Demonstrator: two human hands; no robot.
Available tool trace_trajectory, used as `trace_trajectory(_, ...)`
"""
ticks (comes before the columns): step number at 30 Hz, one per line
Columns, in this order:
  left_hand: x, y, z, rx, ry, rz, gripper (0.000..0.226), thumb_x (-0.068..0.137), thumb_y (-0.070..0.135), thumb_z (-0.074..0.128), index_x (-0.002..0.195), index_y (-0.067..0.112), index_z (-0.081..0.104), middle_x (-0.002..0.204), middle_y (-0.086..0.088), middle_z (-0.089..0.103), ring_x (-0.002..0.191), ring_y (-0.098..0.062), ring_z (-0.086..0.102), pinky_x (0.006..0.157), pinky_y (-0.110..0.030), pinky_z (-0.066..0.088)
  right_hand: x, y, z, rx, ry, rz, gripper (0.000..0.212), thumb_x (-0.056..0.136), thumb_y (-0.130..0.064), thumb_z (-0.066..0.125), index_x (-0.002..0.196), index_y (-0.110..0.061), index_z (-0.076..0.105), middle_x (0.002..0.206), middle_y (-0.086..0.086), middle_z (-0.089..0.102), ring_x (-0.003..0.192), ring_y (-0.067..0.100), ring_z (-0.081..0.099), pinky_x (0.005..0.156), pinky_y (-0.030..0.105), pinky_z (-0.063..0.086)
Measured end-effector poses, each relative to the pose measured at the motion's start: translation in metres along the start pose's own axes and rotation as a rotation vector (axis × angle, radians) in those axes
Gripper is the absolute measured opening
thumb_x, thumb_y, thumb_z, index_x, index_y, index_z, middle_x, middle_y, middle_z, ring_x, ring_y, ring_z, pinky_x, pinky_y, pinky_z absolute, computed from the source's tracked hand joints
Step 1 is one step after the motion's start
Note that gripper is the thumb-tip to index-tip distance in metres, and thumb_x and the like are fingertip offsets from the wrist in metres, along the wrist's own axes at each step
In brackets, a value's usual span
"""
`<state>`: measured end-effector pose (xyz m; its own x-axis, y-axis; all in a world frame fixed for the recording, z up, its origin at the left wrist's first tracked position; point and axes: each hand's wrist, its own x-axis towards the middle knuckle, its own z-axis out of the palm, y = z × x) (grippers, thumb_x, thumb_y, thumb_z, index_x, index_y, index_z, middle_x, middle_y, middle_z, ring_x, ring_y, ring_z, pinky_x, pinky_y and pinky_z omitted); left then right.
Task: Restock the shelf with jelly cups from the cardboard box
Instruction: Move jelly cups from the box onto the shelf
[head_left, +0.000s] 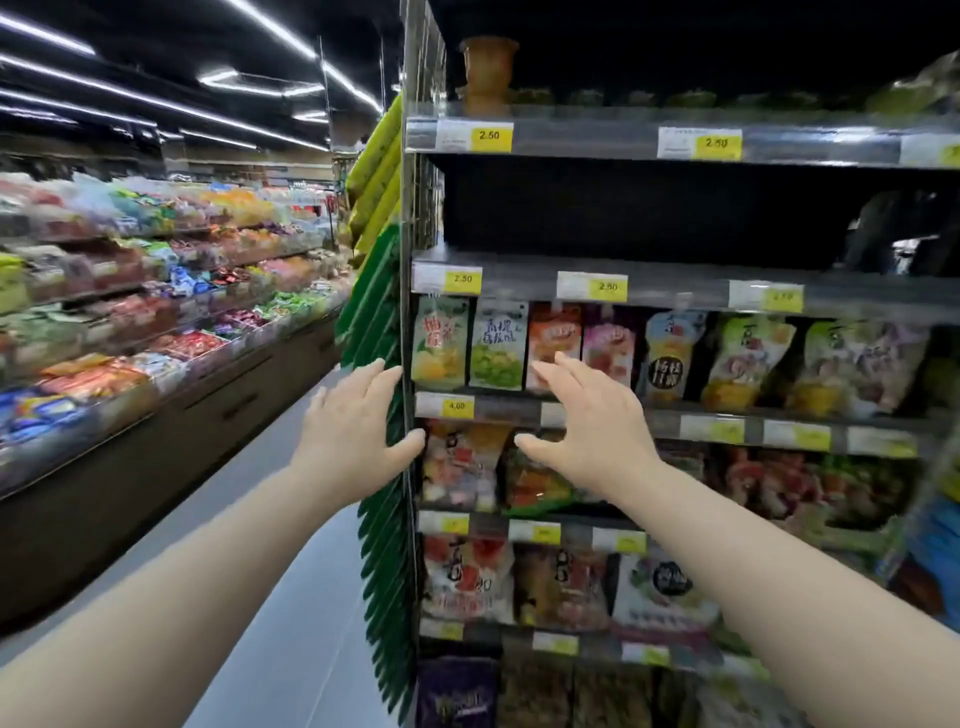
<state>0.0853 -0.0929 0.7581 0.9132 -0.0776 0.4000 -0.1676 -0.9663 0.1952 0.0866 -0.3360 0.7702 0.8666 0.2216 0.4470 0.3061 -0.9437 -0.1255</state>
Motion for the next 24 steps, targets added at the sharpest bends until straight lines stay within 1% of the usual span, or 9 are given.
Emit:
trace_trajectory(3,-0.04,-0.017,0.033,0.035,-0.09,-0.03,0.081,0.088,0.058,0.049,0.152,0.022,0.017,0.159,0.0,0.017,0.146,-0.02,0.019,0.117,-0.048,0.019,-0.031,-0.006,0.034,0.063,-0.126,0.047,0.075,0.086,-0.058,0.057,0.149,-0.034,0.025,0.159,-0.006,0.02,0.145,0.015,0.02,0.115,0.04,0.022)
trace_trajectory(5,-0.064,-0.03,0.055,0.052,-0.163,-0.061,0.082,0.087,0.058,0.05,0.152,0.022,0.017,0.16,0.0,0.017,0.145,-0.02,0.02,0.116,-0.046,0.021,-0.051,-0.01,0.061,0.094,-0.213,0.083,0.076,0.085,-0.06,0.057,0.149,-0.035,0.025,0.158,-0.007,0.019,0.145,0.015,0.02,0.114,0.041,0.022)
trace_trajectory(9,-0.096,-0.055,0.099,0.044,-0.307,-0.125,0.083,0.087,0.056,0.052,0.153,0.022,0.015,0.159,0.001,0.015,0.145,-0.021,0.018,0.117,-0.048,0.018,-0.082,-0.014,0.12,0.101,-0.335,0.139,0.08,0.083,-0.063,0.058,0.15,-0.035,0.024,0.159,-0.006,0.02,0.145,0.016,0.02,0.115,0.043,0.025)
trace_trajectory(11,-0.106,-0.07,0.122,0.028,-0.374,-0.148,0.083,0.087,0.056,0.051,0.153,0.022,0.014,0.16,0.001,0.014,0.145,-0.022,0.02,0.116,-0.048,0.018,-0.092,-0.016,0.148,0.102,-0.407,0.161,0.083,0.082,-0.064,0.058,0.15,-0.036,0.02,0.159,-0.006,0.018,0.146,0.017,0.018,0.116,0.044,0.024)
trace_trajectory(16,-0.125,-0.109,0.18,0.017,-0.518,-0.153,0.085,0.088,0.057,0.05,0.153,0.019,0.01,0.16,0.001,0.012,0.146,-0.02,0.016,0.117,-0.045,0.018,-0.103,-0.02,0.215,0.102,-0.567,0.248,0.089,0.08,-0.065,0.059,0.151,-0.038,0.013,0.16,-0.003,0.013,0.147,0.021,0.012,0.117,0.045,0.021)
trace_trajectory(19,-0.126,-0.139,0.218,-0.002,-0.583,-0.164,0.084,0.089,0.055,0.05,0.153,0.018,0.01,0.159,0.001,0.014,0.146,-0.019,0.016,0.116,-0.045,0.02,-0.113,-0.021,0.259,0.096,-0.631,0.314,0.089,0.081,-0.065,0.059,0.151,-0.037,0.013,0.161,-0.003,0.011,0.147,0.02,0.011,0.117,0.042,0.02)
trace_trajectory(22,-0.132,-0.161,0.264,-0.012,-0.634,-0.171,0.083,0.09,0.055,0.05,0.153,0.019,0.01,0.159,0.002,0.015,0.144,-0.019,0.019,0.115,-0.044,0.023,-0.13,-0.02,0.313,0.114,-0.676,0.37,0.088,0.082,-0.063,0.059,0.152,-0.035,0.013,0.161,-0.003,0.011,0.147,0.02,0.013,0.115,0.038,0.021)
trace_trajectory(24,-0.144,-0.171,0.303,-0.017,-0.674,-0.181,0.081,0.09,0.053,0.049,0.153,0.019,0.01,0.159,0.002,0.015,0.143,-0.021,0.022,0.114,-0.043,0.025,-0.146,-0.019,0.354,0.144,-0.717,0.385,0.087,0.084,-0.062,0.057,0.153,-0.035,0.012,0.161,-0.003,0.01,0.147,0.019,0.011,0.115,0.037,0.02)
